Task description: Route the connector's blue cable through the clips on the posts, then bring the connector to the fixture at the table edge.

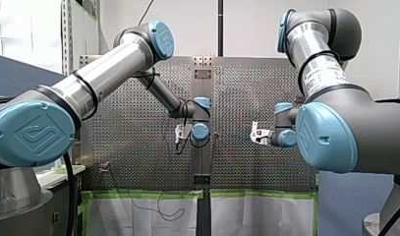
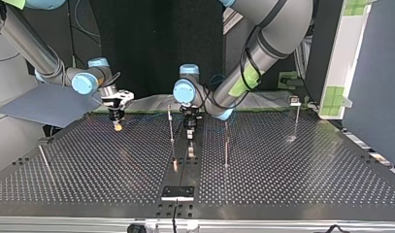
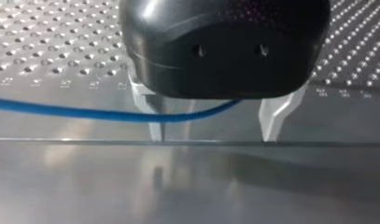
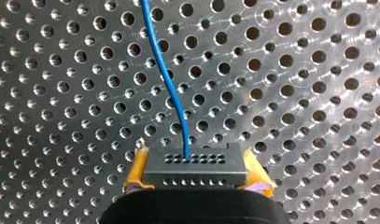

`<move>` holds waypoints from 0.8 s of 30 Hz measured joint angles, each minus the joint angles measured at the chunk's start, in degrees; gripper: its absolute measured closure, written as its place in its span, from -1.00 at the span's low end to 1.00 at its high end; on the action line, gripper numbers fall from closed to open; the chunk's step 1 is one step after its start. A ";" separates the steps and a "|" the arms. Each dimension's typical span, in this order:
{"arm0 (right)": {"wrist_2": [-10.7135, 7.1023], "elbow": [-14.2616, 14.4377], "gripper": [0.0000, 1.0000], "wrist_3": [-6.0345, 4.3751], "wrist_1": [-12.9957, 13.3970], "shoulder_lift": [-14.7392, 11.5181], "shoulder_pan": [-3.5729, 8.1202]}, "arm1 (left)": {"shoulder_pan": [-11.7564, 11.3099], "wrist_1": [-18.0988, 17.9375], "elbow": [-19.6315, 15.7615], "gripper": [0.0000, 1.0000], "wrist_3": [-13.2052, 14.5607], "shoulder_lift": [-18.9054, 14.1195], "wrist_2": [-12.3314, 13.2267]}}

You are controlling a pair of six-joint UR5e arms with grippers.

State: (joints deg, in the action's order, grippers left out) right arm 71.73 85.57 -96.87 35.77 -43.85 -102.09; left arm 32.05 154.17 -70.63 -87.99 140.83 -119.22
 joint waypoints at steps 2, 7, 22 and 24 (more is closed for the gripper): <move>0.00 0.01 1.00 0.00 -0.13 0.01 0.00 | 0.00 0.58 -0.01 -1.00 0.22 0.00 0.53; 0.00 0.00 1.00 -0.01 -0.27 0.01 0.00 | 0.10 2.56 -0.01 -1.00 0.57 0.00 -0.40; 0.00 0.01 1.00 0.00 -1.64 0.03 0.00 | 1.61 9.64 -0.50 -1.00 0.28 -0.79 -3.81; 0.00 0.01 1.00 0.00 -1.69 0.06 0.00 | 2.11 9.53 -1.09 -1.00 0.20 -1.42 -3.99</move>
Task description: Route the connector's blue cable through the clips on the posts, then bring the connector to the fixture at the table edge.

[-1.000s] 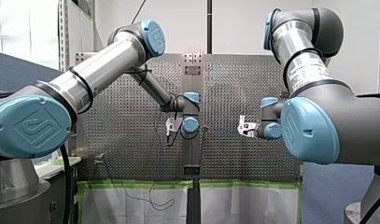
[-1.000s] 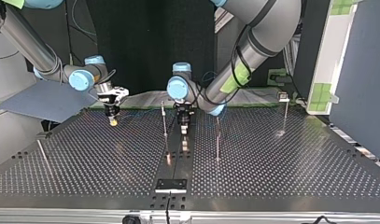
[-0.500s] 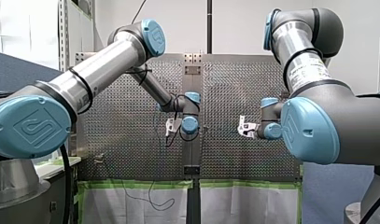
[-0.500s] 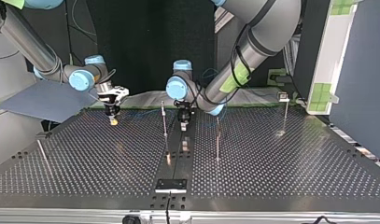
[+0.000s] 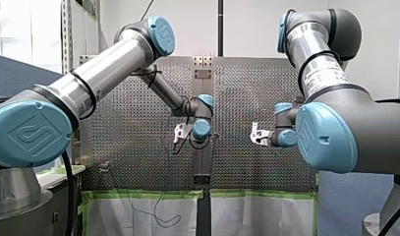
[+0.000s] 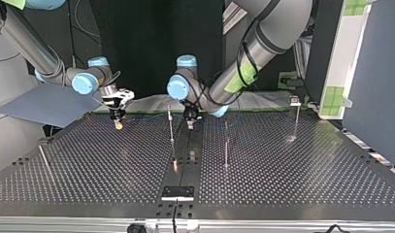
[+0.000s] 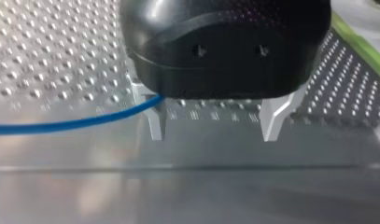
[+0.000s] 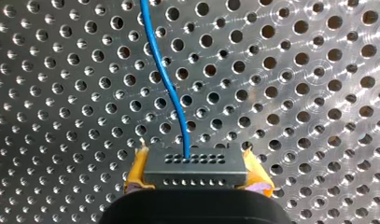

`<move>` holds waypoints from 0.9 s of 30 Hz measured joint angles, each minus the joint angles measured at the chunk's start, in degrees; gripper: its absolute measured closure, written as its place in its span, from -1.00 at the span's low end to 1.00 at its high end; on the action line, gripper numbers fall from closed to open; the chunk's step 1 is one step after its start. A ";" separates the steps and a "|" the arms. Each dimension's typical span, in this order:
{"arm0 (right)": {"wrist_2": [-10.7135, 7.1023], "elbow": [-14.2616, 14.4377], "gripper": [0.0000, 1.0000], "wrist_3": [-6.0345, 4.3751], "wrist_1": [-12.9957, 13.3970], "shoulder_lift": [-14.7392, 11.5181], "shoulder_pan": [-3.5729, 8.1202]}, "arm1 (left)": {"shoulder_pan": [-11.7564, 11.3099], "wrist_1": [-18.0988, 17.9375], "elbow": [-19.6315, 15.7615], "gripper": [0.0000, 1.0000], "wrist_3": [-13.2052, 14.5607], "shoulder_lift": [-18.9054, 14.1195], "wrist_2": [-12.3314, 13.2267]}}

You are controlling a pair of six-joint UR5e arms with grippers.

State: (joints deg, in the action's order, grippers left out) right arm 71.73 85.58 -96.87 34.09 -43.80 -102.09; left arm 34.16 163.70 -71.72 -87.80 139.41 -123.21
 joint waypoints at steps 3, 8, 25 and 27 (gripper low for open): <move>0.00 0.00 1.00 0.00 -0.04 0.00 -0.02 | 0.57 -0.90 -1.25 -1.00 -0.11 -1.27 -0.11; 0.00 0.00 1.00 0.00 -0.33 -0.02 -0.22 | 1.43 -2.84 -3.66 -1.00 -0.13 -3.69 -0.15; -0.09 0.06 1.00 0.11 -1.58 -0.02 -0.68 | 5.28 -2.46 -12.03 -1.00 -0.17 -6.74 -0.57; -0.09 0.07 1.00 0.14 -1.63 -0.02 -0.68 | 5.52 -2.59 -12.63 -1.00 -0.18 -6.74 -0.58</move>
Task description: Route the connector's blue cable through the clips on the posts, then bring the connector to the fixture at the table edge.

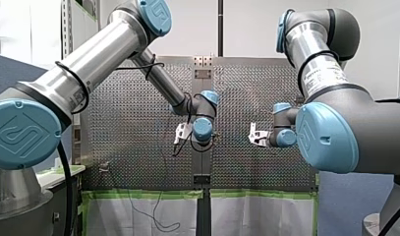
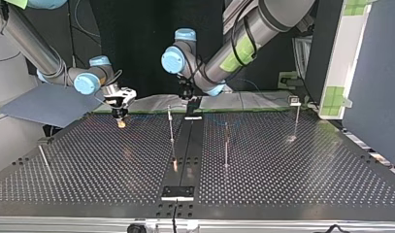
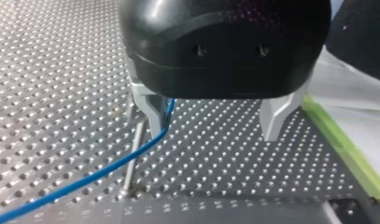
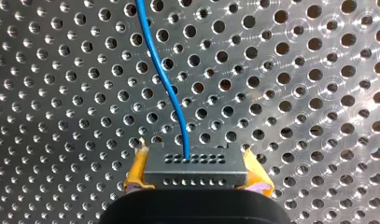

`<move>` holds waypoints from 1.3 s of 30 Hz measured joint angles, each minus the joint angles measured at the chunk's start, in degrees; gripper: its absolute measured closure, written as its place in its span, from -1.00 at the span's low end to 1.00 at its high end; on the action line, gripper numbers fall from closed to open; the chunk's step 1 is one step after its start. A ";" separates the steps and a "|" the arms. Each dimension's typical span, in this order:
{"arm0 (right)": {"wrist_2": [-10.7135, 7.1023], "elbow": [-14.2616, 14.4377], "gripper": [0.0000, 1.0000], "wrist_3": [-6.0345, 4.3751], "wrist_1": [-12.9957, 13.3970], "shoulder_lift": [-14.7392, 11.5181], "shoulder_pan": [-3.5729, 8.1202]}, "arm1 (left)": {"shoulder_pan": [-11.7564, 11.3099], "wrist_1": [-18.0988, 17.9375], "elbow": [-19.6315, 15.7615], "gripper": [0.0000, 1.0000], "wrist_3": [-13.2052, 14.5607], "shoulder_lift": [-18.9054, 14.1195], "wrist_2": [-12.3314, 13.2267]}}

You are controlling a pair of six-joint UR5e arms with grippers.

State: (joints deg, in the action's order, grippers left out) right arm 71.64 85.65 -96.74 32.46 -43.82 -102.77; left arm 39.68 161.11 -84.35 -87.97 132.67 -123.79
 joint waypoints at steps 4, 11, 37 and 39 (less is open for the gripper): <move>0.00 0.00 1.00 0.03 -0.08 0.00 -0.08 | 0.57 -0.41 -0.51 -1.00 -0.09 -0.48 0.00; 0.00 0.00 1.00 0.04 -0.23 0.01 -0.26 | 1.25 -1.43 -0.59 -1.00 -0.54 -3.23 0.12; 0.00 0.00 1.00 0.04 -0.82 0.05 -0.80 | 3.06 -1.38 -0.70 -1.00 -1.55 -3.79 0.44; 0.00 -0.01 1.00 0.04 -0.75 0.06 -0.81 | 3.06 -1.41 -0.71 -1.00 -1.67 -3.77 0.44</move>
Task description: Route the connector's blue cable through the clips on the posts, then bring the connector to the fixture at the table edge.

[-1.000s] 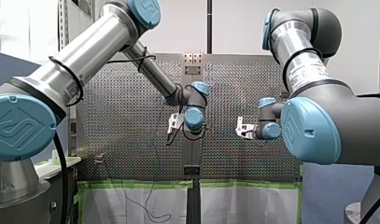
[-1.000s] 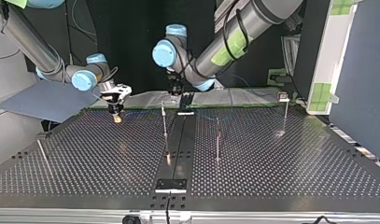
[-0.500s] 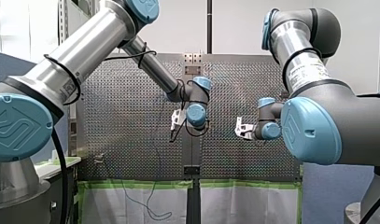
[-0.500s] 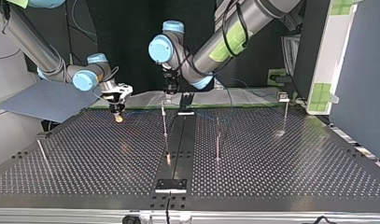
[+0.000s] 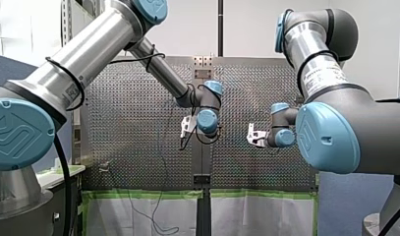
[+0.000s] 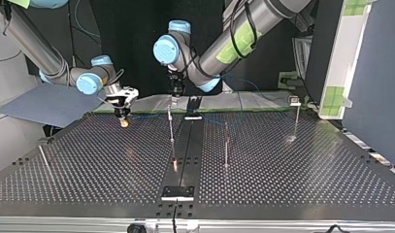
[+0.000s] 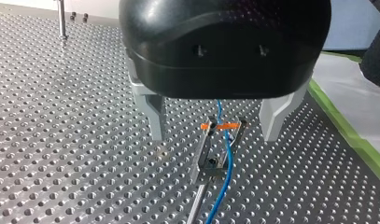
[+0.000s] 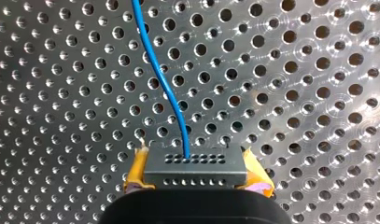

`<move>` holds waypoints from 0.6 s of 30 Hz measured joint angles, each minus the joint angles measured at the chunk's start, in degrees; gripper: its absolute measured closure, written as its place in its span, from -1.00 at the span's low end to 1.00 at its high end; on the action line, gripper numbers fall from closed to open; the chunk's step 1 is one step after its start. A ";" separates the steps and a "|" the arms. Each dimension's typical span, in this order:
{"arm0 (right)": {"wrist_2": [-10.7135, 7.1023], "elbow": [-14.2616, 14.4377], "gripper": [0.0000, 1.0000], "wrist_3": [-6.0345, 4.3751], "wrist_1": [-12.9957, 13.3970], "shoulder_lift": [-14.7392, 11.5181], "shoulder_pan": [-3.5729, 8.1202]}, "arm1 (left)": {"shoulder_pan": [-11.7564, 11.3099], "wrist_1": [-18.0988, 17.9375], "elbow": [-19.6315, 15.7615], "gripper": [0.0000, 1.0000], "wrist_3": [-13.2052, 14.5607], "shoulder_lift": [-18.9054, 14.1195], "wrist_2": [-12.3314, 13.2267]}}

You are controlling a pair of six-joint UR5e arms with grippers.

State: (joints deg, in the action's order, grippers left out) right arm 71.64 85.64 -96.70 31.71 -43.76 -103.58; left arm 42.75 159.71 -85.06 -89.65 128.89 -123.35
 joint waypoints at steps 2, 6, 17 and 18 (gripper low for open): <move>0.00 0.00 1.00 -0.03 0.10 0.00 0.00 | 0.00 -0.04 0.00 -1.00 -0.17 -0.01 0.00; 0.00 0.01 1.00 -0.09 0.25 0.01 0.00 | -0.01 -0.07 0.00 -1.00 -1.02 -0.01 0.42; 0.00 0.01 1.00 -0.17 0.45 0.02 0.00 | -0.09 0.12 -0.02 -1.00 -5.68 0.02 4.77; 0.00 0.01 1.00 -0.17 0.46 0.02 0.00 | -0.08 0.14 -0.03 -1.00 -6.08 0.01 5.14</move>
State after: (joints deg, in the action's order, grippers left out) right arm 71.64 85.65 -96.87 32.16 -43.74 -103.58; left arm 42.66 159.84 -85.08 -95.73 128.90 -118.21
